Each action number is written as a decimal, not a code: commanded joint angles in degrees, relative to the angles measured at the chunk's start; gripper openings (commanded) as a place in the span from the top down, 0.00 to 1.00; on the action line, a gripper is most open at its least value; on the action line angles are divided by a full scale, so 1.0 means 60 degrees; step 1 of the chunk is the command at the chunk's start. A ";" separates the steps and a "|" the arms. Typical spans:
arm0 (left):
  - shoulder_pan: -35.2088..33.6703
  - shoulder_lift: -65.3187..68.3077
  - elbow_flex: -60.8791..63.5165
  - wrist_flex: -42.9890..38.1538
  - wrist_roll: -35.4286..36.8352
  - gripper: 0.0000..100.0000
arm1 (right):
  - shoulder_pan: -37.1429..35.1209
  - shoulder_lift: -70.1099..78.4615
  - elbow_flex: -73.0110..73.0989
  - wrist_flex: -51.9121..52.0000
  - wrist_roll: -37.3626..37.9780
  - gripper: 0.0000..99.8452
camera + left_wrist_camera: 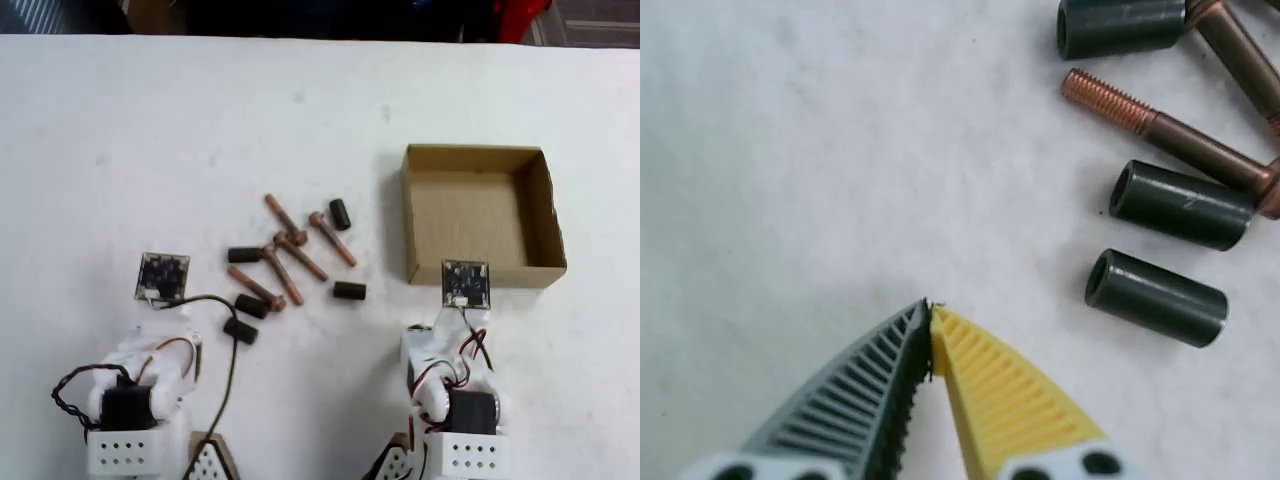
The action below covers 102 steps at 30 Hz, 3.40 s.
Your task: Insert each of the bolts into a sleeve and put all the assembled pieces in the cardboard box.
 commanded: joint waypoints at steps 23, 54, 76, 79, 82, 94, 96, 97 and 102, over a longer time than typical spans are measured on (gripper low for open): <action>-0.0037 -0.0051 -0.0015 -0.0249 0.0059 0.98 | 0.0007 -0.0051 0.0088 0.0066 -0.0088 0.98; -0.0037 -0.0051 -0.0015 -0.0249 0.0059 0.98 | 0.0007 -0.0051 0.0088 0.0066 -0.0088 0.98; -0.0037 -0.0051 -0.0015 -0.0249 0.0059 0.98 | -0.1810 -0.0066 0.0088 -0.1209 -0.0073 0.98; -0.0037 -0.0051 -0.0015 -0.0249 0.0059 0.98 | -0.2103 -0.0066 0.0088 -0.1209 -0.0073 0.98; -0.0037 -0.0051 -0.0015 -0.0249 0.0059 0.98 | -0.2190 -0.0051 0.0088 -0.1165 -0.0073 0.98; -0.0037 -0.0051 -0.0015 -0.0249 0.0059 0.98 | -0.2176 -0.0051 0.0088 -0.0139 -0.0073 0.98; -0.0037 -0.0051 -0.0015 -0.0249 0.0059 0.98 | -0.2205 -0.0022 0.0088 -0.0081 -0.0073 0.98; -0.0037 -0.0051 -0.0015 -0.0249 0.0059 0.98 | -0.2205 -0.0037 0.0088 0.0022 -0.0073 0.98; -0.0037 -0.0051 -0.0015 -0.0249 0.0059 0.98 | -0.2205 -0.0051 0.0088 0.0022 -0.0073 0.98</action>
